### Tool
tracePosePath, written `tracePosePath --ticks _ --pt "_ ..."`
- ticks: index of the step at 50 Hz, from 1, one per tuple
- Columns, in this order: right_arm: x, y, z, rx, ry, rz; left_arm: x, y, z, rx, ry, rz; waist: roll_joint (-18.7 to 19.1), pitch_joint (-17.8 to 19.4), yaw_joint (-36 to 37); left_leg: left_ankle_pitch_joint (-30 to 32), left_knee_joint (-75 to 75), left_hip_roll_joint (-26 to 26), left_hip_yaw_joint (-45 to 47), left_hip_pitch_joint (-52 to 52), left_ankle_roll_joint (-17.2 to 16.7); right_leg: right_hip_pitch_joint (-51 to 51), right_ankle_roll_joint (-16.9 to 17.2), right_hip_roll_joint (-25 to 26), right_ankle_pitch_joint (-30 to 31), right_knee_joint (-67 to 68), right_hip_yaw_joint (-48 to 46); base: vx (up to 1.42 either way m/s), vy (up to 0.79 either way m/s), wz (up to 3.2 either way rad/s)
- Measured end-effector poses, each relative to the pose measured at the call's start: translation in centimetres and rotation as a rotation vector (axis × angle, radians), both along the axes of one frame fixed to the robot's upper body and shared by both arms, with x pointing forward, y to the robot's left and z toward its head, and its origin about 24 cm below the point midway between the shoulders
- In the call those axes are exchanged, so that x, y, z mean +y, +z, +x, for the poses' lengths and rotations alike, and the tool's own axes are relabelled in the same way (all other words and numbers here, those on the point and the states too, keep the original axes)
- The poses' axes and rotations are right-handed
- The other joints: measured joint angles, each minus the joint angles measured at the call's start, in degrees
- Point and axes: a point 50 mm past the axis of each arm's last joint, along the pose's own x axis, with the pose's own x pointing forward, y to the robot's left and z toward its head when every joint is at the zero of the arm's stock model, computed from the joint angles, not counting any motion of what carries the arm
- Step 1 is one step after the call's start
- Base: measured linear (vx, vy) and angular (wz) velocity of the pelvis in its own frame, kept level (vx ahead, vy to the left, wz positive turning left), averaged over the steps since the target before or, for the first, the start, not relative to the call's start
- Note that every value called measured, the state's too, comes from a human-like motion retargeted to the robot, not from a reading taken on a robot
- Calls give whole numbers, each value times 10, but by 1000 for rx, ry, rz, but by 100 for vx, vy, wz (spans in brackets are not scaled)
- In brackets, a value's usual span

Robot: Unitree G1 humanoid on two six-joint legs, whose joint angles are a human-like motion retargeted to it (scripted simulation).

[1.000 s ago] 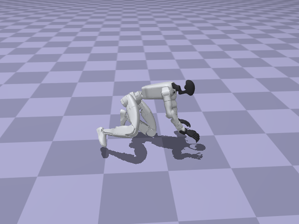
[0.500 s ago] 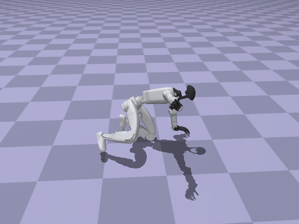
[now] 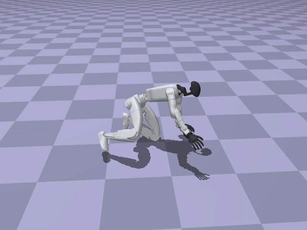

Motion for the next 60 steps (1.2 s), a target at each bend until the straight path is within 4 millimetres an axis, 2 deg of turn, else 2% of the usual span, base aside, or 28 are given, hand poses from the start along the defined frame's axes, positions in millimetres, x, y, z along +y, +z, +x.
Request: tracePosePath --ticks 3,5,8,10,12,15,18,20,23,25,26,28,29,31,33,35,37,40,43,45,47,48,50,52,54,56,58,60 --pt "126 2 0 -79 -58 -686 -4 8 3 -27 -39 9 14 19 10 -2 6 -4 -4 -3 -5 -2 -3 4 -5 6 5 -3 -5 15" --pt "186 -5 -15 -243 -180 -1049 -12 14 7 -47 -61 16 25 31 22 -4 10 -4 -6 -4 -4 -2 -4 6 -6 11 8 -2 -6 24" --pt "259 -15 -44 -453 -185 -1324 -22 41 12 -111 -88 58 34 75 39 -8 13 10 -9 2 -3 1 -8 16 -3 16 8 -2 -7 19" --pt "276 -38 -48 -464 -127 -1441 -37 35 19 -111 -138 11 49 59 59 -12 16 10 -10 -5 4 -3 -5 13 -6 20 7 0 0 0" --pt "299 -36 -59 -512 -121 -1524 -35 54 18 -143 -133 82 38 86 60 -11 13 20 -10 -4 -1 -7 -10 21 1 17 8 0 0 0" --pt "297 -21 -63 -601 -255 -1647 -34 58 17 -157 -135 106 28 86 59 -10 11 13 -8 -6 -7 -11 -6 20 2 15 10 0 0 0" --pt "269 24 -71 -720 -449 -1671 -23 58 11 -165 -106 128 10 85 41 -8 9 4 -7 -2 -15 -9 1 17 2 14 13 0 0 0" --pt "230 62 -77 -705 -515 -1601 -13 57 6 -168 -77 135 -5 82 26 -6 8 2 -6 2 -15 -7 7 15 3 14 14 0 0 0" --pt "135 121 -85 -531 -622 -1316 8 56 -6 -156 -5 165 -33 74 -1 -7 6 6 -6 8 -14 -2 17 17 6 12 12 4 2 -5" --pt "50 149 -101 -385 -764 -1036 24 53 -16 -129 44 192 -52 62 -22 -8 3 12 -6 10 -12 0 22 20 9 9 10 9 2 -31" --pt "-1 152 -112 -296 -815 -877 20 37 -13 -95 36 160 -48 25 -22 -11 8 13 -9 -7 -5 -13 26 18 7 12 8 13 3 -64" --pt "-96 148 -155 -229 -883 -450 15 6 -11 -20 34 104 -36 -26 -26 -7 -1 11 -8 -17 0 -13 32 13 10 2 3 15 11 -44" --pt "-134 141 -184 -273 -866 -200 19 -1 -14 6 47 97 -37 -36 -33 -5 -6 12 -6 -16 0 -11 33 12 12 -2 1 13 13 -12" --pt "-192 118 -237 -444 -772 256 32 -6 -23 41 93 93 -48 -54 -50 -8 -6 16 -8 -24 3 -21 31 15 16 1 -1 10 3 -54" --pt "-231 88 -282 -667 -663 592 44 -11 -31 61 136 76 -56 -68 -66 -8 -8 20 -8 -29 5 -30 28 17 21 1 -3 8 3 -58" --pt "-257 58 -316 -824 -607 754 52 -16 -37 79 166 53 -57 -77 -78 -9 -12 22 -7 -28 6 -32 25 18 25 0 -6 7 8 -16" --pt "-274 32 -344 -873 -635 794 54 -17 -39 82 171 46 -52 -60 -89 -4 -28 18 -1 -5 4 -8 26 12 31 -14 -11 4 13 44" --pt "-288 -1 -371 -772 -834 798 53 -26 -40 99 181 18 -37 -56 -96 -9 -33 19 2 7 6 4 24 11 30 -19 -14 3 7 21" --pt "-293 -30 -380 -659 -1012 924 47 -34 -38 113 182 -3 -19 -48 -93 -14 -37 24 5 19 9 18 22 10 31 -26 -19 1 4 12" --pt "-293 -42 -371 -610 -1044 1016 40 -38 -33 113 171 -21 -6 -41 -85 -17 -37 28 7 25 12 24 19 9 31 -28 -22 0 0 0" --pt "-290 -37 -342 -566 -978 1049 30 -39 -26 104 146 -43 9 -31 -74 -18 -37 32 10 31 14 30 17 5 29 -30 -25 -3 1 8" --pt "-287 -33 -320 -529 -922 1044 24 -39 -22 99 134 -54 16 -24 -69 -18 -37 32 12 34 14 34 16 2 28 -31 -28 -6 1 15" --pt "-275 -39 -245 -379 -775 1010 25 -37 -22 99 136 -53 13 -21 -68 -18 -33 32 13 36 14 37 13 -4 22 -30 -31 -7 0 11" --pt "-250 -51 -170 -208 -622 916 25 -30 -20 97 122 -16 -2 -13 -59 -15 -36 30 19 47 10 47 16 -9 18 -37 -32 -7 1 17" --pt "-207 -56 -103 -34 -484 735 20 -22 -15 88 96 19 -15 -9 -39 -14 -35 31 23 51 7 49 19 -9 15 -40 -30 -7 -1 -3" --pt "-145 -53 -45 112 -352 468 11 -21 -10 83 61 23 -18 -15 -17 -14 -33 32 26 51 5 45 26 -7 13 -44 -28 -5 -2 -26" --pt "-63 -38 -2 171 -186 180 3 -17 -4 64 29 15 -16 -11 4 -15 -28 36 28 46 5 36 31 -3 13 -43 -25 -7 -7 -41" --pt "34 -6 15 97 34 -22 -1 6 2 4 -10 33 -22 16 24 -22 -13 44 24 35 3 15 35 10 14 -31 -19 -11 -14 -39"
